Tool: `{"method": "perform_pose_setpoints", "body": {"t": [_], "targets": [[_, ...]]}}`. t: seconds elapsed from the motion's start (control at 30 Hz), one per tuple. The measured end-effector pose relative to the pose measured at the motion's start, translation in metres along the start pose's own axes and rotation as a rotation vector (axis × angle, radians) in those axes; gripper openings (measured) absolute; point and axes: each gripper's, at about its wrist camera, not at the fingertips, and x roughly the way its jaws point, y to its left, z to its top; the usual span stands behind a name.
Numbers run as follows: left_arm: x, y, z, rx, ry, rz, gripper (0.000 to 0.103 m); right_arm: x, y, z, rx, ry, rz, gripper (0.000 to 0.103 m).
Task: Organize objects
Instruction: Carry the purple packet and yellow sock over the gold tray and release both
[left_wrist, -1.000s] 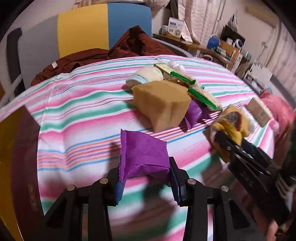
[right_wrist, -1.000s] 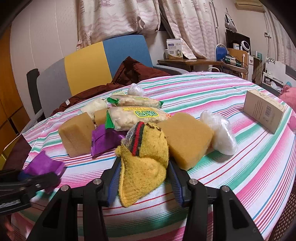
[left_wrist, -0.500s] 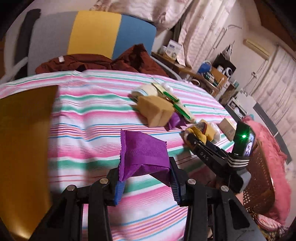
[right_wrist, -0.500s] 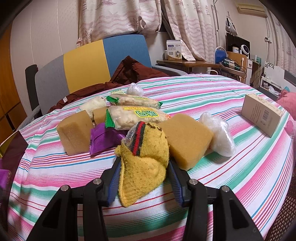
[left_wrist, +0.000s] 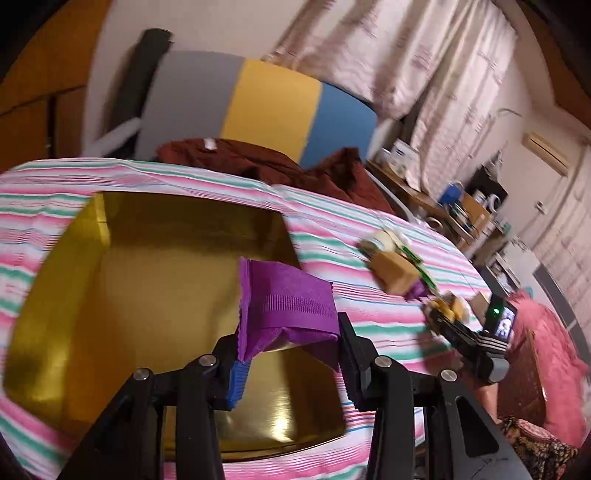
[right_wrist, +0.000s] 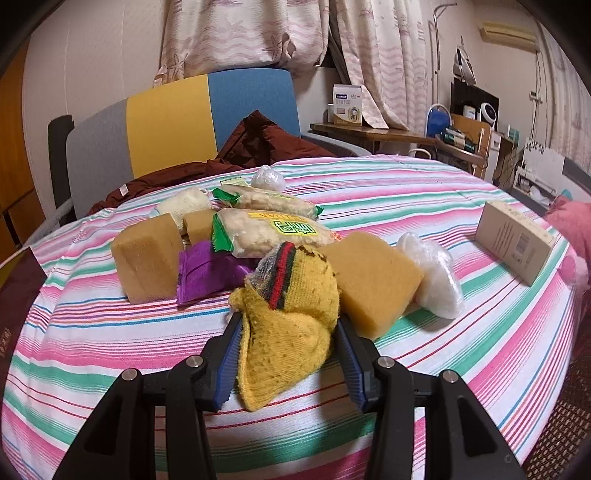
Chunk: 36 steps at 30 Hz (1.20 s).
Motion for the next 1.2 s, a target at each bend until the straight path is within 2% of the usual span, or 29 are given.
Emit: {"method": "perform_pose_setpoints", "body": {"t": [0.3, 0.47, 0.63, 0.77, 0.93, 1.2], "targets": [[-0.023, 0.078, -0.006, -0.111, -0.034, 0.125, 0.043, 0.0, 0.009, 0.002, -0.065, -0.001, -0.056, 0.047], [-0.019, 0.109, -0.013, -0.163, 0.003, 0.16, 0.043, 0.002, 0.012, 0.004, -0.092, 0.017, -0.074, 0.047], [-0.016, 0.125, -0.017, -0.195, 0.025, 0.18, 0.043, -0.004, 0.017, 0.007, -0.092, 0.018, -0.084, 0.042], [-0.014, 0.133, -0.018, -0.181, 0.04, 0.213, 0.043, -0.017, 0.017, 0.008, -0.022, 0.003, -0.028, 0.04], [-0.012, 0.135, -0.019, -0.117, 0.052, 0.268, 0.043, -0.043, 0.033, 0.008, -0.001, -0.038, 0.052, 0.04], [-0.004, 0.132, -0.021, -0.074, 0.074, 0.286, 0.043, -0.096, 0.069, 0.015, 0.032, -0.119, 0.215, 0.04]]}}
